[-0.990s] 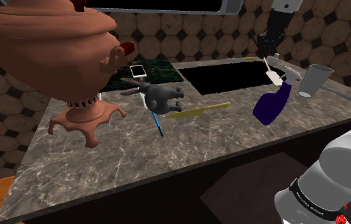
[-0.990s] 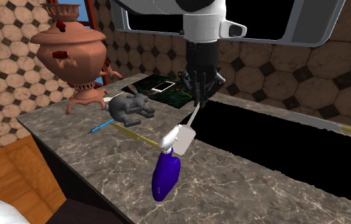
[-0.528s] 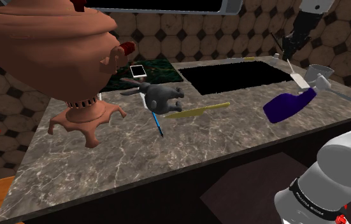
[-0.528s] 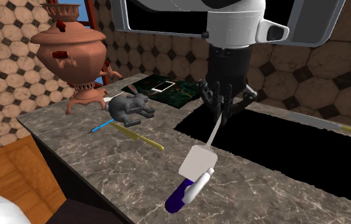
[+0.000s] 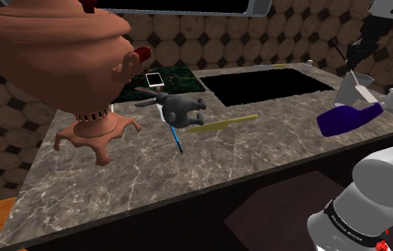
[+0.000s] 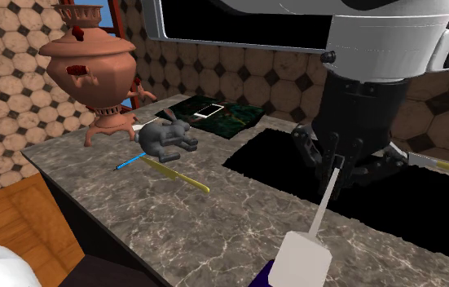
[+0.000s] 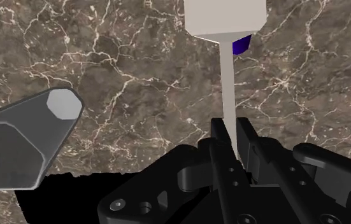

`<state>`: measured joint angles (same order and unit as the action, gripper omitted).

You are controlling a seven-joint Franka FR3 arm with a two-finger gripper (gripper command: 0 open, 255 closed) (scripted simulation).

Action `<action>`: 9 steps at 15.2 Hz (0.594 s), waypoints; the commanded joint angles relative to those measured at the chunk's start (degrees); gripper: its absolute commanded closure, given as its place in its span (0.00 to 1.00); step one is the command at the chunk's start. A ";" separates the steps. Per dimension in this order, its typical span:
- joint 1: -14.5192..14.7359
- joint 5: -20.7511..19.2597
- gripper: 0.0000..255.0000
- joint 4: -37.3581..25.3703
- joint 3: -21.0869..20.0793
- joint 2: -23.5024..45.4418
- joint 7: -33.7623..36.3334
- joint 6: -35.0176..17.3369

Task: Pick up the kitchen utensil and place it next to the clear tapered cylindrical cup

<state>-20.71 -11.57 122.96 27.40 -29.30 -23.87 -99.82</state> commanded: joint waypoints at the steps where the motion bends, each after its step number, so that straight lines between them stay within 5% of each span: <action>1: -0.79 -0.75 1.00 -0.64 2.19 0.11 -2.86 0.18; 9: -2.63 -2.26 1.00 -5.64 11.51 3.16 -14.10 0.63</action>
<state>-23.12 -13.63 117.62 37.93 -26.35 -36.72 -99.10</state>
